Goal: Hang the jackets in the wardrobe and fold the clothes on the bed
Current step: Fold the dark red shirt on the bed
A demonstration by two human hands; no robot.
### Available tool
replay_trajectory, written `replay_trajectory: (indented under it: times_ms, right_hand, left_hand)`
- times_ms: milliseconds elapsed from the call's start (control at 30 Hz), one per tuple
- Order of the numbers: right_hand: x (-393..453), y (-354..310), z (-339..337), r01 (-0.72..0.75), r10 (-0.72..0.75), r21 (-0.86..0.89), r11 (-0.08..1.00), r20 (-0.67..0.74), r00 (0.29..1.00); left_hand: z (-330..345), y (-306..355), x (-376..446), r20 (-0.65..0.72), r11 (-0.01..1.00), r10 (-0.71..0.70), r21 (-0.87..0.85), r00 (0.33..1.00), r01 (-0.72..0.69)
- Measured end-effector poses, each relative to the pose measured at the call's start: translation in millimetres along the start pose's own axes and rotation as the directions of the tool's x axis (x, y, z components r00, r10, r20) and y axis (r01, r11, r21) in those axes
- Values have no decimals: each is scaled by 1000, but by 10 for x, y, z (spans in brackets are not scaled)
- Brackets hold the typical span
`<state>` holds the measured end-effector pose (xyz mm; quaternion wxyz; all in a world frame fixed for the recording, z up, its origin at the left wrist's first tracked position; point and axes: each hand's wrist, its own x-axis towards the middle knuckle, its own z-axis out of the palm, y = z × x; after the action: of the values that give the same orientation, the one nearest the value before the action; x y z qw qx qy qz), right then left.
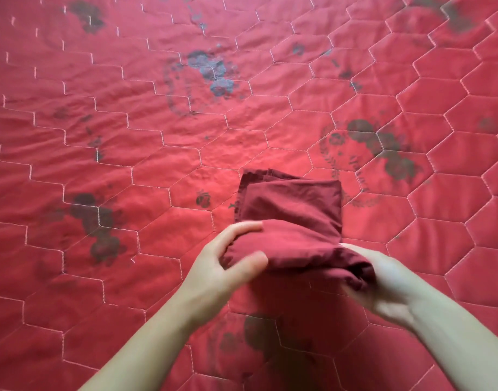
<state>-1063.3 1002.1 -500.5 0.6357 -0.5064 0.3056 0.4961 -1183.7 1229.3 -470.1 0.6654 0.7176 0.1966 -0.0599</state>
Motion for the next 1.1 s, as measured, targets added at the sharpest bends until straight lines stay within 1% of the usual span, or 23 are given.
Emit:
replay_trajectory:
  times_ms: [67, 133, 200, 233, 300, 333, 367, 400, 433, 467, 500, 533, 567, 600, 633, 700, 767, 833, 933, 967, 1000, 1067, 1100]
  right_hand:
    - [-16, -100, -24, 0, 0, -14, 1000, 50, 999]
    - [-75, -187, -64, 43, -32, -104, 994, 112, 993]
    - [-1, -242, -66, 120, -99, -291, 949, 85, 991]
    - [56, -255, -77, 152, -147, -410, 899, 44, 988]
    - [127, -283, -120, 161, -242, -648, 744, -36, 970]
    - [123, -300, -143, 229, -317, -772, 593, 37, 948]
    - [109, -305, -200, 346, -372, -864, 367, 205, 905]
    - [97, -291, -250, 438, -362, -882, 174, 356, 861]
    - [112, -290, -251, 489, -360, -866, 104, 426, 830]
    - [121, -288, -250, 530, -361, -831, 168, 449, 818]
    - [194, -304, -201, 571, -391, -777, 264, 455, 800]
    - [306, -310, -160, 589, -442, -722, 363, 422, 791]
    - [394, -326, -112, 591, -491, -672, 446, 369, 790]
    - [467, -353, -47, 572, -531, -649, 501, 291, 795]
    - [547, -360, -31, 549, -571, -653, 521, 211, 793]
    - [670, -351, -19, 519, -642, -684, 513, 96, 761]
    - [726, -335, 20, 510, -708, -695, 507, 2, 707]
    - [762, -275, 39, 506, -754, -706, 495, -61, 654]
    - [778, -195, 37, 463, -812, -767, 445, -127, 570]
    - [779, -187, 35, 426, -815, -789, 443, -157, 558]
    - [775, -189, 39, 375, -805, -808, 454, -192, 561]
    - [768, -226, 46, 267, -768, -838, 476, -248, 590]
    - [754, -255, 55, 221, -760, -859, 462, -256, 597]
  left_hand:
    - [-17, -13, 65, 72, 979, 17, 202, 997, -32]
    - [-6, -79, 146, 44, 888, 129, 439, 991, -135]
    - [5, -134, 266, -7, 803, 241, 564, 971, -195]
    - [4, -151, 321, -29, 791, 249, 583, 968, -186]
    - [-2, -177, 410, -68, 843, 181, 525, 981, -119]
    - [-15, -199, 443, -67, 885, 138, 457, 988, -92]
    - [-35, -225, 471, -47, 925, 97, 374, 994, -73]
    - [-60, -252, 494, -16, 956, 49, 289, 999, -42]
    - [-80, -275, 510, 18, 977, -10, 214, 1000, 6]
    - [-91, -301, 527, 40, 985, -64, 161, 997, 57]
    - [-90, -335, 562, 30, 988, -100, 122, 994, 96]
    - [-77, -368, 609, -16, 989, -120, 81, 993, 121]
    - [-53, -394, 669, -91, 990, -136, 24, 987, 139]
    - [-21, -412, 733, -175, 988, -153, -33, 973, 150]
    - [15, -426, 804, -248, 985, -172, -73, 954, 158]
    - [61, -475, 939, -314, 982, -188, -32, 931, 188]
    - [92, -519, 1014, -276, 980, -181, 27, 944, 195]
    - [111, -556, 1055, -255, 983, -120, 108, 959, 152]
    - [146, -539, 1120, -327, 951, -34, 281, 945, 131]
    - [162, -542, 1144, -350, 925, -42, 341, 936, 169]
    - [183, -530, 1166, -368, 890, -90, 387, 925, 241]
    - [216, -485, 1185, -387, 794, -222, 461, 895, 397]
    - [211, -474, 1185, -403, 744, -251, 502, 880, 442]
